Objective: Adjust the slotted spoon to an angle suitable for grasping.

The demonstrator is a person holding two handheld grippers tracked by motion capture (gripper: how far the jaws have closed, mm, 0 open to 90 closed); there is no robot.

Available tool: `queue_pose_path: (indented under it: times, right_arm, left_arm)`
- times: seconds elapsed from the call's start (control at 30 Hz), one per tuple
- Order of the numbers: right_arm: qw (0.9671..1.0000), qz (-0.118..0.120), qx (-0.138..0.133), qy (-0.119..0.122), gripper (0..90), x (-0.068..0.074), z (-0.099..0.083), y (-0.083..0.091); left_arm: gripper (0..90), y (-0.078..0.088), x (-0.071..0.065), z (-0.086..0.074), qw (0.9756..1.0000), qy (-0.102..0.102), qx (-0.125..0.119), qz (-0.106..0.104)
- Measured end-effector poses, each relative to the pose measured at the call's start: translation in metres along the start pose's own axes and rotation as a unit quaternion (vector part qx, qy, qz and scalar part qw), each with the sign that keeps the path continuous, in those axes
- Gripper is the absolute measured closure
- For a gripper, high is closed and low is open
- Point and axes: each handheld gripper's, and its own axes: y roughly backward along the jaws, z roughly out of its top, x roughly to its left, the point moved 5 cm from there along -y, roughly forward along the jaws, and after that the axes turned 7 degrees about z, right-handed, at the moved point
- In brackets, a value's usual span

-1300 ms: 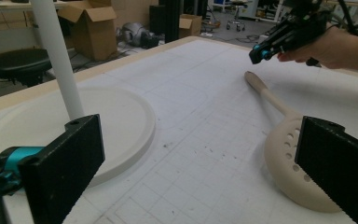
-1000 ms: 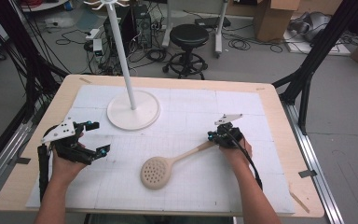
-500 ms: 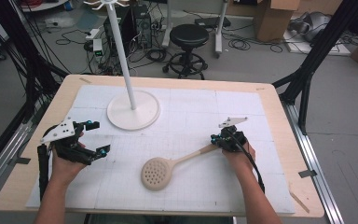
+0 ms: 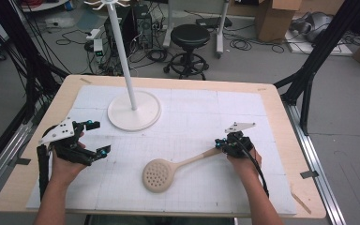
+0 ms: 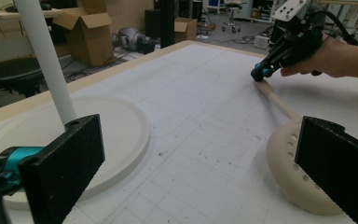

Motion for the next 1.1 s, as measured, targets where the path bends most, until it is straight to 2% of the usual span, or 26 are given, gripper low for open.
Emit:
queue_pose_path:
  times: [0.07, 0.17, 0.33, 0.43, 0.6, 0.7, 0.8, 0.87, 1.03, 1.1]
  right_arm:
    - [1.0000, 0.004, -0.001, -0.002, 90.0, 0.000, 0.000, 0.000]
    - [0.9999, 0.010, -0.003, 0.012, 89.7, 0.002, 0.002, 0.000]
    - [0.9980, 0.042, -0.035, 0.033, 81.6, 0.010, 0.010, 0.008]
    - [0.9959, 0.062, -0.046, 0.046, 71.6, 0.018, 0.015, 0.014]
    - [0.9903, 0.091, -0.053, 0.091, 53.8, 0.030, 0.022, 0.019]
    - [0.9857, 0.108, -0.044, 0.121, 45.2, 0.038, 0.026, 0.018]
    - [0.9791, 0.130, -0.018, 0.155, 39.8, 0.049, 0.029, 0.015]
    - [0.9751, 0.135, -0.003, 0.176, 36.8, 0.053, 0.031, 0.012]
    - [0.9686, 0.147, 0.035, 0.197, 34.4, 0.057, 0.034, 0.003]
    - [0.9678, 0.145, 0.042, 0.201, 34.2, 0.058, 0.035, 0.000]
  left_arm:
    - [2.0, -0.001, 0.000, 0.000, 1.0000, 0.001, 0.000, -0.001]
    - [2.0, -0.001, -0.001, -0.001, 1.0000, 0.000, 0.002, -0.001]
    - [2.0, -0.001, 0.000, -0.001, 1.0000, -0.001, 0.003, -0.001]
    - [2.0, -0.002, 0.000, -0.001, 1.0000, 0.000, 0.004, -0.001]
    - [2.0, -0.002, -0.001, -0.001, 1.0000, -0.001, 0.004, -0.002]
    - [2.0, -0.001, -0.001, -0.001, 1.0000, -0.001, 0.005, -0.001]
    - [2.0, -0.001, -0.001, -0.001, 1.0000, -0.001, 0.005, -0.001]
    - [2.0, -0.001, -0.001, -0.001, 1.0000, -0.001, 0.005, -0.001]
    - [2.0, -0.001, 0.000, -0.001, 1.0000, 0.000, 0.002, -0.002]
    - [2.0, 0.000, 0.000, 0.000, 1.0000, 0.000, 0.001, -0.002]
